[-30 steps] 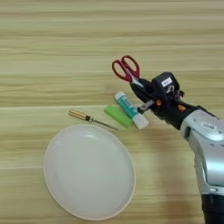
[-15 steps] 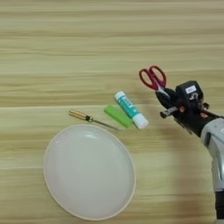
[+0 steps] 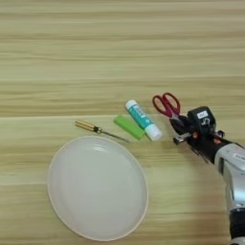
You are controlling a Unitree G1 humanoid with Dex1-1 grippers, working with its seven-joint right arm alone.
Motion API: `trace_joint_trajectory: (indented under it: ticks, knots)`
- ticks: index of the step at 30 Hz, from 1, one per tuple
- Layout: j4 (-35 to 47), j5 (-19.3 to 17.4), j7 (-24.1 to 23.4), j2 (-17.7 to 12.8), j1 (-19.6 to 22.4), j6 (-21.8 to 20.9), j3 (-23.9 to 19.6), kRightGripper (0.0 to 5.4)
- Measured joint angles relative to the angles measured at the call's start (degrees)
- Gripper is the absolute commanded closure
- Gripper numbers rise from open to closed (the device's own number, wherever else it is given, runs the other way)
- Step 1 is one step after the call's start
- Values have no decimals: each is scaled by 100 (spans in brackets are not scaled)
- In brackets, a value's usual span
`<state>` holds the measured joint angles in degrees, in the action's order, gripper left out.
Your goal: Move the objects on the table
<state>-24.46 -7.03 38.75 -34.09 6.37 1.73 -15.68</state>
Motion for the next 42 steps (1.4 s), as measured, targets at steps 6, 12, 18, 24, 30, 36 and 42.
trace_joint_trajectory:
  ticks: [6, 12, 18, 24, 30, 36, 42]
  knots:
    - [-316, 80, -63, 39, 12, -134, 55, 474]
    - [-667, 160, -99, 39, 64, -366, 139, 474]
    - [-884, 218, -106, 39, 188, -511, 154, 474]
    - [-976, 228, -125, 39, 233, -585, 154, 419]
    - [-1029, 225, -210, 36, 270, -603, 151, 354]
    - [-1036, 214, -219, 36, 289, -603, 142, 300]
    - [-911, 117, -223, 38, 294, -598, 55, 235]
